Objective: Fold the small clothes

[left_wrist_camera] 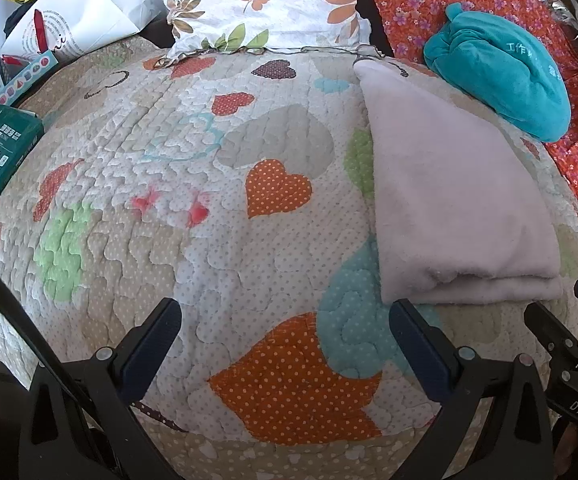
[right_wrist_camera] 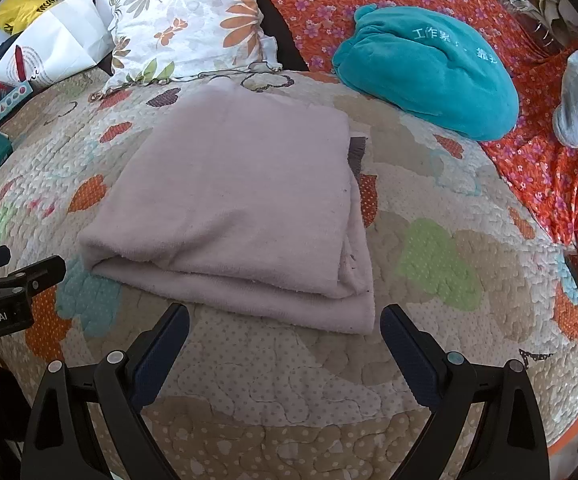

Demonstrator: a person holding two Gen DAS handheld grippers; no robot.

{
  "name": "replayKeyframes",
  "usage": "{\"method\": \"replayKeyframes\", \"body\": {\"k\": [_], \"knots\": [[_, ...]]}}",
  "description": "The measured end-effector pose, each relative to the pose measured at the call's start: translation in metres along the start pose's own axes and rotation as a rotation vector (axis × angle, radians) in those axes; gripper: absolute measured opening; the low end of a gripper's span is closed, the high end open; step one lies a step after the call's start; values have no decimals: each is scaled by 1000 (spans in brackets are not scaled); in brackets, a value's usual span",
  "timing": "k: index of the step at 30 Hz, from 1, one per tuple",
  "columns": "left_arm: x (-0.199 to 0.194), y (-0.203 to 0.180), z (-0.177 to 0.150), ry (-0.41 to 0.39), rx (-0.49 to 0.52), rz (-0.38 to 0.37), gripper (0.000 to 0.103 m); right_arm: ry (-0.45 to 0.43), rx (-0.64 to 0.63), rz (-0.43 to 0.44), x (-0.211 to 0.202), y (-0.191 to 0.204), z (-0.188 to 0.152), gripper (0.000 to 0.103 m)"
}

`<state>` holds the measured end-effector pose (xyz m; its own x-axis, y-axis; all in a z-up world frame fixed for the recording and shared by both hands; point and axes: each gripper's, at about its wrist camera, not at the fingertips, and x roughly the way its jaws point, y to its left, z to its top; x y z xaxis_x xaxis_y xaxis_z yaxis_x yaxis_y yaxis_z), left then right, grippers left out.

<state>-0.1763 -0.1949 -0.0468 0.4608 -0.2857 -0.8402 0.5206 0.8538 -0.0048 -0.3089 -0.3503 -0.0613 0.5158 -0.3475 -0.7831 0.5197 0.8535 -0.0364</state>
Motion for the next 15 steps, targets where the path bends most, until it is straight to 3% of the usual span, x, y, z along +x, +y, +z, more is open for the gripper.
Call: {"method": "replayKeyframes", "body": {"k": [15], "knots": [[4, 3, -1, 16, -6, -6, 103, -1, -9, 12, 0, 2, 0, 98]]}}
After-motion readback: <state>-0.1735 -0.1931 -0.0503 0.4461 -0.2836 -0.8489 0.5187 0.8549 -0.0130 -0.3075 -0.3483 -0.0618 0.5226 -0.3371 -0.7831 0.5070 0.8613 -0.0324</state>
